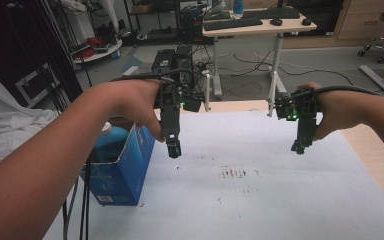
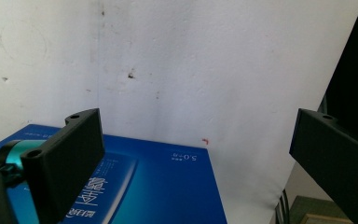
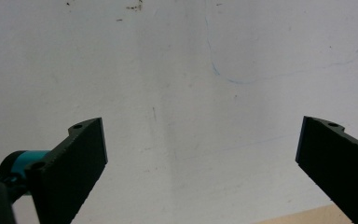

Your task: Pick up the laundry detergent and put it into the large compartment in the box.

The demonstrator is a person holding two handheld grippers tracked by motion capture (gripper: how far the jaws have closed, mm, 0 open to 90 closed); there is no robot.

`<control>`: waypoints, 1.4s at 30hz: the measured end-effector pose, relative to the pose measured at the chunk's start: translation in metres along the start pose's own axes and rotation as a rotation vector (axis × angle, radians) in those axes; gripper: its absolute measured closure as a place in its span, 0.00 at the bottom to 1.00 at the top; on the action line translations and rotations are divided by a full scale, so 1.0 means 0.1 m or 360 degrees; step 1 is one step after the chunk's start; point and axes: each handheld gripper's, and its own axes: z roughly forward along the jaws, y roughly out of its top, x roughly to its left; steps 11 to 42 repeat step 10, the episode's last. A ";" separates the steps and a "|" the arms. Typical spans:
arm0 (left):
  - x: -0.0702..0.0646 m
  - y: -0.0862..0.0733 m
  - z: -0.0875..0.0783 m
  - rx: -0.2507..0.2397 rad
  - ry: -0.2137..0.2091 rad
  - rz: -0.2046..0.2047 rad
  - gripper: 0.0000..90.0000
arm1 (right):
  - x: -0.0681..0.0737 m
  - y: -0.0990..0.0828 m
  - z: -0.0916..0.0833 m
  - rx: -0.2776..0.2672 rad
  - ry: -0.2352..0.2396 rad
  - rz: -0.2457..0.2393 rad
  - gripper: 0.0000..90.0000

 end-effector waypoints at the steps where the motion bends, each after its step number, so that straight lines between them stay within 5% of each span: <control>1: 0.00 0.00 0.00 -0.0001 0.0004 0.0002 0.03 | 0.00 0.00 0.00 0.0003 0.0002 0.0007 0.01; 42: 0.00 0.02 0.01 -0.0013 -0.0002 0.0017 0.03 | 0.00 -0.01 0.00 0.0007 -0.0003 -0.0006 0.01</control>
